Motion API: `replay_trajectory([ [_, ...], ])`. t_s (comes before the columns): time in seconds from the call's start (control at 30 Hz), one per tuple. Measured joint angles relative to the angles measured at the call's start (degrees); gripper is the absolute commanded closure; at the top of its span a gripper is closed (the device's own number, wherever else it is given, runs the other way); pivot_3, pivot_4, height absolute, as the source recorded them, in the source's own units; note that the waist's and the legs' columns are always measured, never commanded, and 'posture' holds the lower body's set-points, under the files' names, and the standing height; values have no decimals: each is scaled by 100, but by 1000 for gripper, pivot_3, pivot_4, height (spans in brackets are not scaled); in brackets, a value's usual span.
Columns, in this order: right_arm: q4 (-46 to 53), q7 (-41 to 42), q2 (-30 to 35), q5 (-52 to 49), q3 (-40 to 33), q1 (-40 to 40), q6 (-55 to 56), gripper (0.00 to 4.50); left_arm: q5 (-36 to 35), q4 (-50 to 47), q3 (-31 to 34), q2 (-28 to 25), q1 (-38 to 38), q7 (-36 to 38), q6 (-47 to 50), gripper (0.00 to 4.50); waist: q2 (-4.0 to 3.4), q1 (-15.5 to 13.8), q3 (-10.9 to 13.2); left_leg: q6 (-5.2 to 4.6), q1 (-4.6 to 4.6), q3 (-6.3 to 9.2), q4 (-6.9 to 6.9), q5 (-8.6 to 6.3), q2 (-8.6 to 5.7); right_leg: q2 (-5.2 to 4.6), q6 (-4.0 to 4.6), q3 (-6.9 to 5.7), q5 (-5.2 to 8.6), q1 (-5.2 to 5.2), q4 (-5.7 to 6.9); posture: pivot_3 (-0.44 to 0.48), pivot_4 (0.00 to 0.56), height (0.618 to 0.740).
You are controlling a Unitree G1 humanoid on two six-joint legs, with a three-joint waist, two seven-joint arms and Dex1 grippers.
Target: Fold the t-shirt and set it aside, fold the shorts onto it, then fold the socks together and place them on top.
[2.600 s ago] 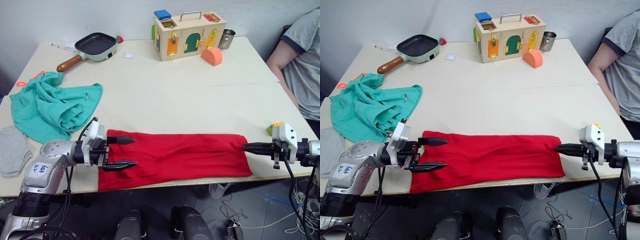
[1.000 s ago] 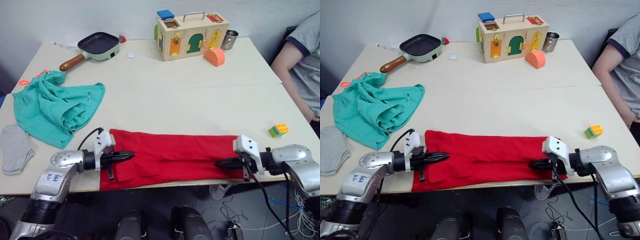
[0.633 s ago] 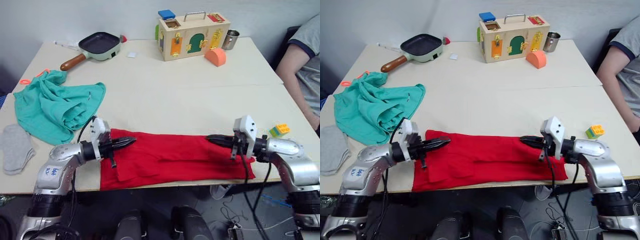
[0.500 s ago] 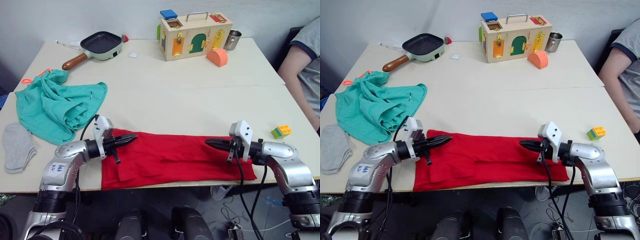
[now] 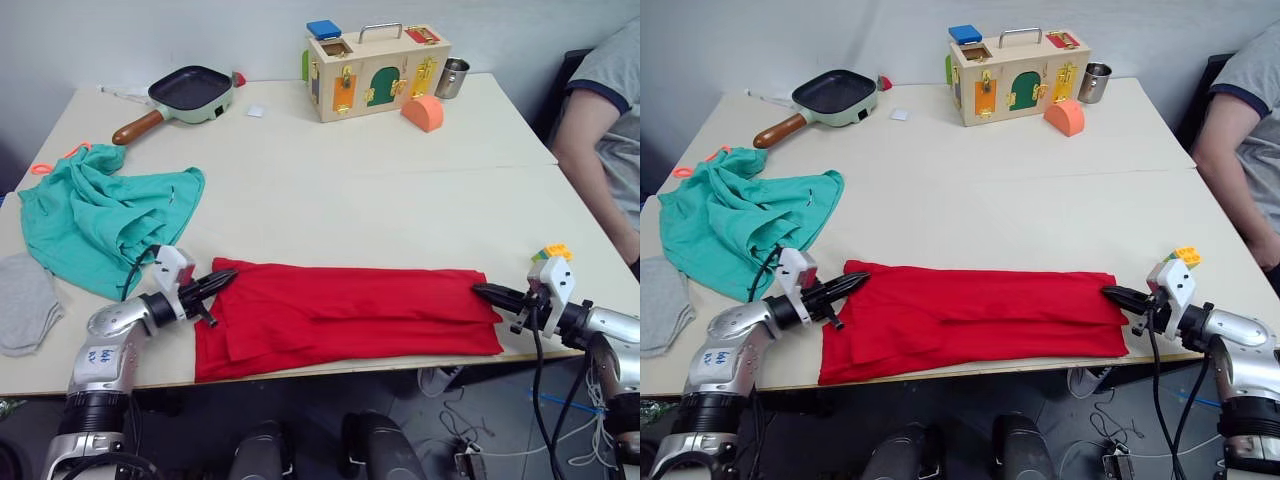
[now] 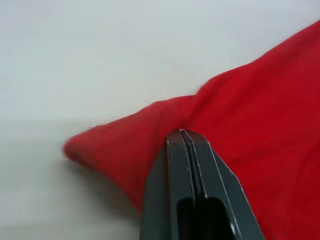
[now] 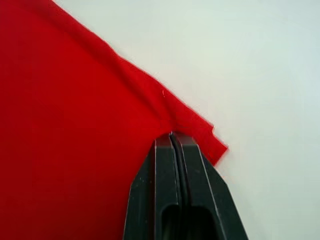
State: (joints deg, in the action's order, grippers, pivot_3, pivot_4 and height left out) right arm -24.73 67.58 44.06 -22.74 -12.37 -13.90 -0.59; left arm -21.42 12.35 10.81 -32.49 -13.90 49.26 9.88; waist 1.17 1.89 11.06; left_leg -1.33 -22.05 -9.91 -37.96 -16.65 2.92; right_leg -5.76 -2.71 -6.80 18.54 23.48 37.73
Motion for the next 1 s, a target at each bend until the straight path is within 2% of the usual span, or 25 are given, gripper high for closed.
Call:
replay_trajectory([
  [0.07,302,223,240,-101,16,-49,-267,3380,-332,-205,83,-271,164,508,52,3927,-1,4,1,1,-2,-1,-1,-1,0,-1,0,0,0,4,1,0,150,740],
  [0.17,462,612,925,-77,81,-332,-706,2393,-717,-622,347,-947,302,1232,292,3032,-4,-15,3,3,-5,2,0,-3,0,-4,2,-1,1,8,-2,0,150,740],
  [0.23,487,781,1149,30,248,-685,-930,1729,-752,-754,382,-1236,222,1483,356,2444,-6,-24,2,5,-5,4,0,-6,-2,-8,3,-1,2,7,-3,0,150,740],
  [0.4,-48,945,1157,618,1011,-1614,-1094,26,-749,-733,214,-1321,-94,1681,483,885,-8,-31,2,6,-15,4,0,-11,-7,-14,4,-4,2,15,-2,0,150,740],
  [0.5,-627,967,1130,1056,1412,-2148,-1083,0,-844,-951,141,-1203,-127,1811,547,6,-8,-18,2,5,-20,-3,0,-10,-7,-11,4,-4,2,21,-3,0,150,740],
  [0.67,-1440,1145,946,1626,1939,-2776,-1067,0,-1090,-1469,52,-999,-98,1911,627,6,-8,-9,3,4,-22,-9,-2,-8,-5,-4,4,-1,3,21,-6,0,150,740],
  [0.77,-1785,1344,877,1902,2179,-2995,-1045,569,-1128,-1616,52,-904,-67,1887,642,0,-11,-9,4,3,-22,-10,-5,-6,-4,-3,4,1,2,21,-6,0,150,740],
  [1.0,-2297,1538,527,2236,2349,-3502,-893,3012,-1207,-1727,51,-850,13,1748,680,0,-11,6,4,5,-21,-10,-6,-4,-2,0,4,3,3,21,-3,0,150,740],
])
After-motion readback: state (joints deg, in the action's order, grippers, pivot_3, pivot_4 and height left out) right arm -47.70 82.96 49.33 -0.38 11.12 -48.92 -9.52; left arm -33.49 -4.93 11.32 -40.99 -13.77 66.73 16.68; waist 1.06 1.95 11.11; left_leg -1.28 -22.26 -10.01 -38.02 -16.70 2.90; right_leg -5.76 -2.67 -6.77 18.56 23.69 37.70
